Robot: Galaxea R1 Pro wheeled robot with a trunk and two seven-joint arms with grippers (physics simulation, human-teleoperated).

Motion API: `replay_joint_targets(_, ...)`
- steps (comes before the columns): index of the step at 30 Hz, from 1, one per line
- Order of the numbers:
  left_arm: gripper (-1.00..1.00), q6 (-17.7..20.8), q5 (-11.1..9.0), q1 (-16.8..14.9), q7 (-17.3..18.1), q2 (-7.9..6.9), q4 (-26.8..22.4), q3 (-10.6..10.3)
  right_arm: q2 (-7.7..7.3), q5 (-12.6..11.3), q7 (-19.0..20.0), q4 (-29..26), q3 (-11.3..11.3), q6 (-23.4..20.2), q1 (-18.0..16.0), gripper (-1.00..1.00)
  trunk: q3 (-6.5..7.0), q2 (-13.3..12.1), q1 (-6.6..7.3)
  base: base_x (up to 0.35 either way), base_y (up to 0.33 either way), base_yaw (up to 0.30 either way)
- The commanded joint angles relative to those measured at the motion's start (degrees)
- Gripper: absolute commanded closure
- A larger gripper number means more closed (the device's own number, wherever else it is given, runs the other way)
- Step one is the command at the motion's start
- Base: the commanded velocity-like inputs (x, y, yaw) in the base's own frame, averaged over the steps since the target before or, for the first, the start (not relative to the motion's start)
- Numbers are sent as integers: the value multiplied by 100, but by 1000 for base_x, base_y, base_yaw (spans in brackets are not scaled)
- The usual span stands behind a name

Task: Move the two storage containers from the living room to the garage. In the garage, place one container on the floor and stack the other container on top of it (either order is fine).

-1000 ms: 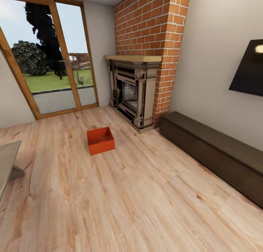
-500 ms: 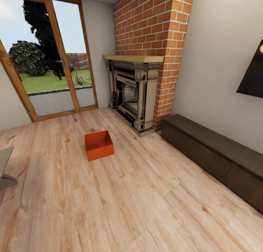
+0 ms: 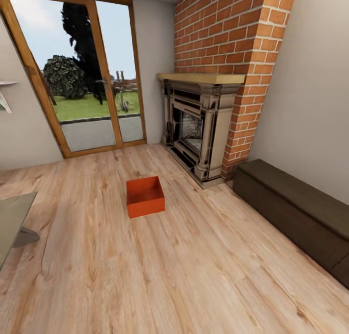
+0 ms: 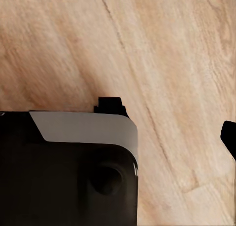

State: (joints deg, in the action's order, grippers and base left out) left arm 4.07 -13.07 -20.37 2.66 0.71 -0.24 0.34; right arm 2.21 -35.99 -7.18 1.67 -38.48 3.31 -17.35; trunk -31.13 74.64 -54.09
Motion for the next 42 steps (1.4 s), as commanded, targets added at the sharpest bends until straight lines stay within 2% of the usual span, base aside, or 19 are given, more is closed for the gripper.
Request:
replay_joint_targets(1,-100,25,-46,-2,15,-1,-3,1,6,-48,-1,18,-44,30,-6,-100,-5,2,-3,322,0,50)
replay_joint_targets(33,-100,28,-46,-4,15,-1,-3,1,7,-41,-1,18,-46,20,-6,-100,-5,2,-3,322,0,3)
replay_joint_targets(42,-100,26,-46,-2,14,-1,-3,1,5,-48,-2,18,-46,21,-6,-100,-5,2,-3,322,0,209)
